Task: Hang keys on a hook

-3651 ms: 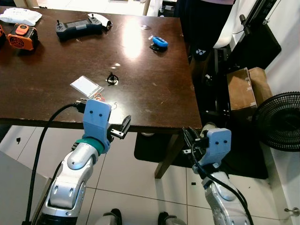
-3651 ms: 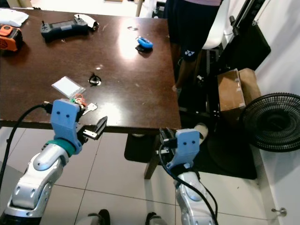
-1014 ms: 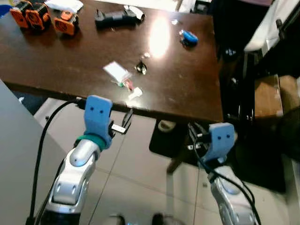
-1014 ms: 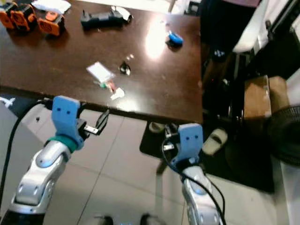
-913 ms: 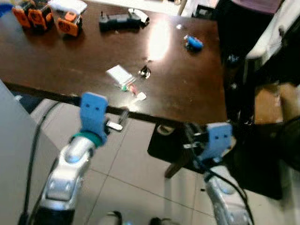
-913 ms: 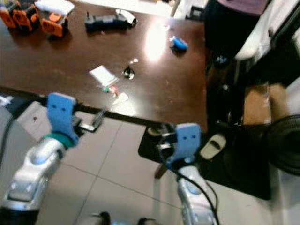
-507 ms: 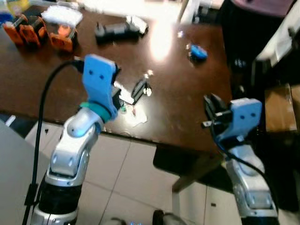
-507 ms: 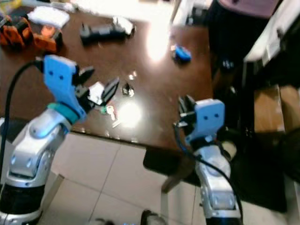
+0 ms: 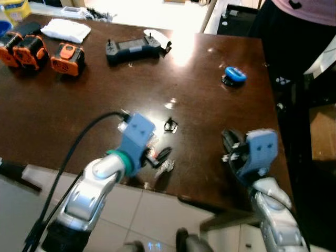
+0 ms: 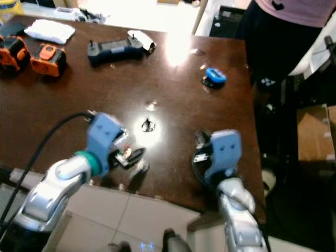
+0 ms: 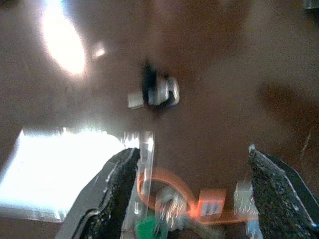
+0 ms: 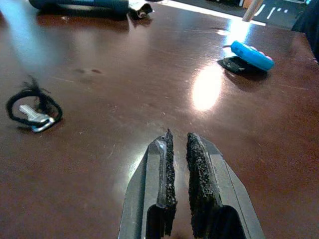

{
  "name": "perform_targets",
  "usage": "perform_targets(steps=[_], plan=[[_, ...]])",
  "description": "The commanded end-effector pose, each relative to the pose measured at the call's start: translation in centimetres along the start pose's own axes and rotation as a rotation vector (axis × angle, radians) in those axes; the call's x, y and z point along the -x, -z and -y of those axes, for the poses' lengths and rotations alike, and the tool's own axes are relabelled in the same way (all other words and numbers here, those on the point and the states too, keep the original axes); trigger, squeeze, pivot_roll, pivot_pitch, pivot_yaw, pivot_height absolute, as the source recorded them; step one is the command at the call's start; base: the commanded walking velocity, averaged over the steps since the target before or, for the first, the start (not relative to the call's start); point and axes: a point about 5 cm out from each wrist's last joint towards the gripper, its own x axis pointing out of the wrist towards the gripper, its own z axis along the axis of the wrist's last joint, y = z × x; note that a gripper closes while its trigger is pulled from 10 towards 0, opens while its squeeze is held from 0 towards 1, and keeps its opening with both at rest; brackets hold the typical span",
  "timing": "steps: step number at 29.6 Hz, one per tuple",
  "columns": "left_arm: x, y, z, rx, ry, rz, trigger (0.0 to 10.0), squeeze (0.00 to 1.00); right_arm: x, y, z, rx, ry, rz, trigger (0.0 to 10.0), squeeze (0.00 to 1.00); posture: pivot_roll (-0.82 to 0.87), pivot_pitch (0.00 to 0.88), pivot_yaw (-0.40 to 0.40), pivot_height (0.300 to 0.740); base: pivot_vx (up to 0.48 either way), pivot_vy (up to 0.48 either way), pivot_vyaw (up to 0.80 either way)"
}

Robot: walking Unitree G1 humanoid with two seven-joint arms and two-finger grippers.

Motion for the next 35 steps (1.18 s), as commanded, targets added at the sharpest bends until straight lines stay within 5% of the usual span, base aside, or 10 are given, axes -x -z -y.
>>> perform_targets(steps=[1, 7, 11, 19, 20, 28, 29, 33, 34, 35], plan=[[0.3, 2.0, 0.6, -0.015, 0.026, -0.091, 10.0, 0.0, 0.6, 1.1, -0.2, -0.01, -0.004, -0.043, 10.0, 0.0, -0.06, 0.158, 0.049, 0.74, 0.0, 0.0, 0.0], [0.3, 2.8, 0.9, -0.045, 0.003, -0.109, 5.2, 0.0, 0.7, 1.7, 0.0, -0.012, 0.004, -0.06, 10.0, 0.0, -0.06, 0.153, 0.044, 0.74, 0.0, 0.0, 0.0], [0.3, 2.7, 0.5, -0.056, -0.013, -0.109, 8.0, 0.0, 0.7, 1.7, -0.1, -0.014, 0.001, -0.063, 10.0, 0.0, -0.06, 0.152, 0.041, 0.74, 0.0, 0.0, 0.0], [0.6, 2.6, 0.2, -0.072, -0.008, -0.111, 4.3, 0.0, 0.7, 1.8, -0.2, -0.014, -0.003, -0.063, 10.0, 0.0, -0.06, 0.151, 0.042, 0.74, 0.0, 0.0, 0.0], [0.6, 3.0, -0.1, -0.06, -0.07, -0.128, 0.0, 0.0, 0.7, 1.8, -0.3, -0.017, -0.007, -0.064, 10.0, 0.0, -0.05, 0.152, 0.042, 0.74, 0.0, 0.0, 0.0], [0.5, 3.9, -0.7, -0.001, -0.253, -0.179, 0.0, 0.0, 0.8, 2.0, -0.7, -0.023, -0.017, -0.069, 10.0, 0.0, -0.05, 0.162, 0.041, 0.74, 0.0, 0.0, 0.0], [0.5, 3.9, -0.9, 0.003, -0.27, -0.182, 5.6, 0.0, 0.8, 2.1, -0.8, -0.025, -0.019, -0.071, 10.0, 0.0, -0.05, 0.163, 0.039, 0.74, 0.0, 0.0, 0.0], [0.6, 3.9, -1.2, 0.005, -0.286, -0.18, 10.0, 0.0, 0.9, 2.1, -0.8, -0.025, -0.021, -0.072, 10.0, 0.0, -0.05, 0.165, 0.039, 0.74, 0.0, 0.0, 0.0], [0.6, 3.8, -1.4, 0.008, -0.295, -0.178, 0.6, 0.0, 0.8, 2.1, -0.8, -0.026, -0.022, -0.073, 10.0, 0.0, -0.05, 0.165, 0.04, 0.74, 0.0, 0.0, 0.0], [0.7, 3.8, -1.6, 0.014, -0.301, -0.175, 0.0, 0.0, 0.8, 2.1, -0.8, -0.025, -0.021, -0.073, 10.0, 0.0, -0.05, 0.165, 0.04, 0.74, 0.0, 0.0, 0.0]])
